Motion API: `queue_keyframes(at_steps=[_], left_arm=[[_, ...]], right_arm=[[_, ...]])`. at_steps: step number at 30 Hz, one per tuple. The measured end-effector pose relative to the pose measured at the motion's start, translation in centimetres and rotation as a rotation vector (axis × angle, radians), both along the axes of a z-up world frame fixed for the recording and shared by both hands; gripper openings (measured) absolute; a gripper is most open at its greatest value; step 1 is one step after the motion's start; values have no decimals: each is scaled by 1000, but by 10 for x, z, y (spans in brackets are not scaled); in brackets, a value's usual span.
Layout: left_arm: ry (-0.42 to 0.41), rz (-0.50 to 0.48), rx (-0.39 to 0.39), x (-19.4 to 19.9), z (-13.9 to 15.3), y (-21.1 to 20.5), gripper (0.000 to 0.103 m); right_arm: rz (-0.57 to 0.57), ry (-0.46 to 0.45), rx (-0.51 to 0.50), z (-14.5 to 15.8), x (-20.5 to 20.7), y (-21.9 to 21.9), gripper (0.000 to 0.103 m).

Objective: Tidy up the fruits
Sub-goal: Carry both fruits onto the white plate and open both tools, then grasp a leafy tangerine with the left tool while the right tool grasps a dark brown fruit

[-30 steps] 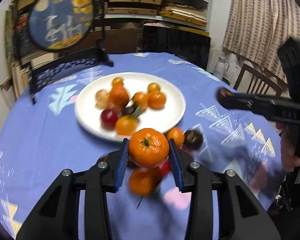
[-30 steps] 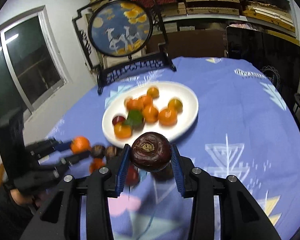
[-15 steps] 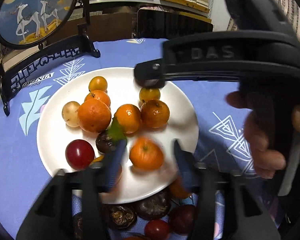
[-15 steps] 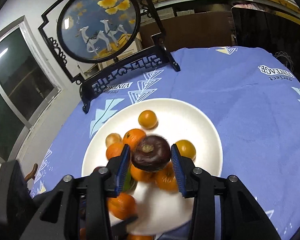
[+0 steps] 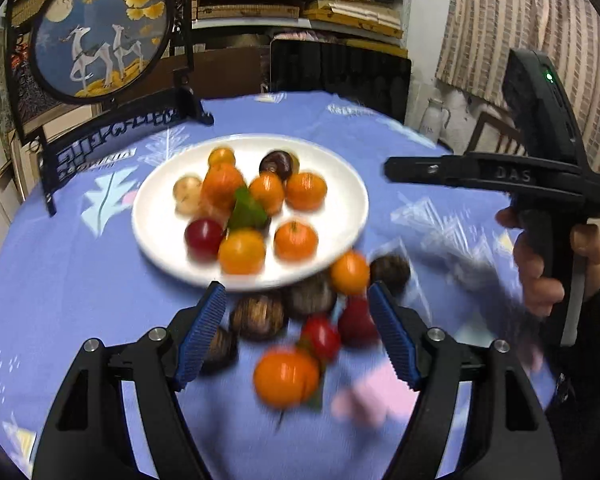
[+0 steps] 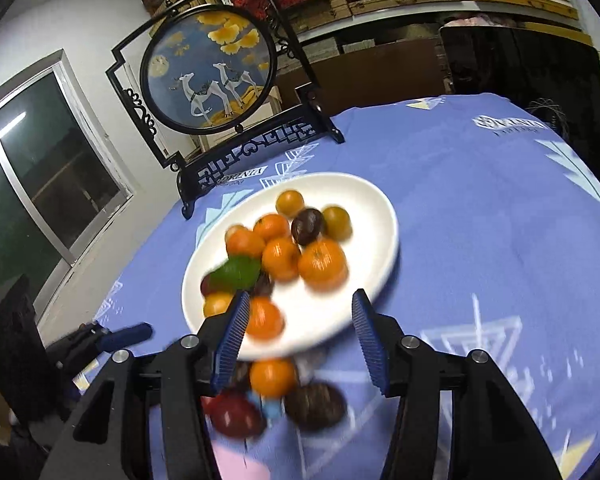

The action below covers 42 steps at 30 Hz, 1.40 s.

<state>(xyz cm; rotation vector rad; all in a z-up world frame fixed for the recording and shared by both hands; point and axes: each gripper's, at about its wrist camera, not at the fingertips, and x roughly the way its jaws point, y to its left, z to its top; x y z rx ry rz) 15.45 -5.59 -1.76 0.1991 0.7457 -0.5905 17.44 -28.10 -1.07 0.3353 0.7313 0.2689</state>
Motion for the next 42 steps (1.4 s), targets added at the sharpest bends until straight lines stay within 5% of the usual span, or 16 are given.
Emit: queue_keyframes(at_steps=[8,13,15,23,27,40,42], left_arm=[[64,31,124,-20,-38,12,72],[93,26,134,-6,-47,1,52],[102,12,127,-3,-48,-3,40],[-52,14,-20,-27,-26,15,39],[-41,39,-56,-24,-24,22,39],[-29,61,-119,-22,-21,33,39],[-29,61,-121,-22,-21,34,39]], right_arm=[[-17,14,-3,-28,-45,1,54],[-7,20,-9,-30,-54,5,54],[-1,20,-17,-29,-58,6,54],[13,76,-105,-41,-60,14,54],[19,94,-229,-47,-54,29,54],[26,164,-393,-54,-14,64,54],[28,182,-392,-58,-11,65,46]])
